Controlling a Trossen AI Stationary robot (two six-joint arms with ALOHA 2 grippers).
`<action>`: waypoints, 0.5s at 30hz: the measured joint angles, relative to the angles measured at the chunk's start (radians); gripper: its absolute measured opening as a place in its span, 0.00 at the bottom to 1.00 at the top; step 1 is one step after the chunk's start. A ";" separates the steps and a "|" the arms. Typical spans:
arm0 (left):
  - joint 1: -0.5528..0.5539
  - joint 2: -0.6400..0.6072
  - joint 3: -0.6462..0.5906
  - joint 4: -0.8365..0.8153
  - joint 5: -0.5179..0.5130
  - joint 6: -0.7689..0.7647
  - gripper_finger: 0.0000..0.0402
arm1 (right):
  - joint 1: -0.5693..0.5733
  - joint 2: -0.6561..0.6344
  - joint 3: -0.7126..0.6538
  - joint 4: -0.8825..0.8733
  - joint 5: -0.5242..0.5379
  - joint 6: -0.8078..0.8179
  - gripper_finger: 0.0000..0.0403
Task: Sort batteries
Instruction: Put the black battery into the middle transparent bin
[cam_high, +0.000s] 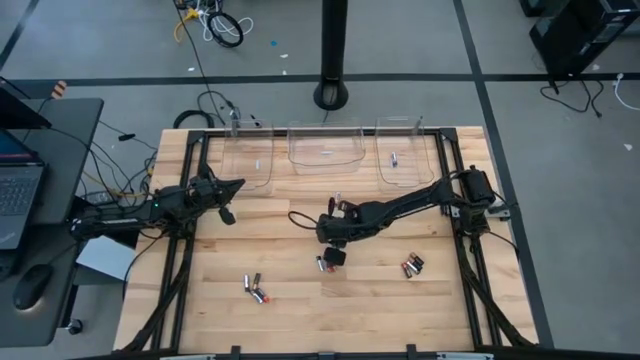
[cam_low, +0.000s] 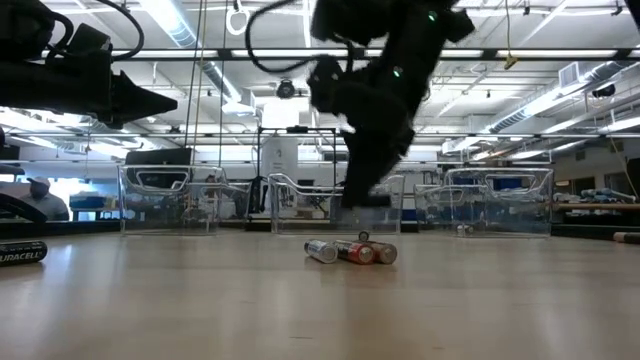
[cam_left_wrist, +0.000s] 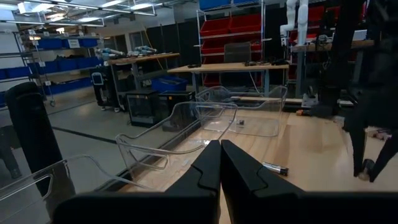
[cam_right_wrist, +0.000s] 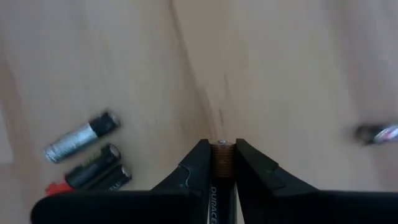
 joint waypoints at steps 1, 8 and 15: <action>0.000 0.000 0.000 0.000 0.000 0.000 0.04 | -0.007 0.000 0.026 -0.021 0.007 -0.016 0.15; 0.000 0.000 0.000 -0.001 0.000 0.000 0.04 | -0.083 -0.001 0.222 -0.193 0.117 -0.194 0.16; 0.000 0.000 0.000 -0.010 0.000 -0.002 0.04 | -0.283 -0.003 0.332 -0.195 0.135 -0.355 0.16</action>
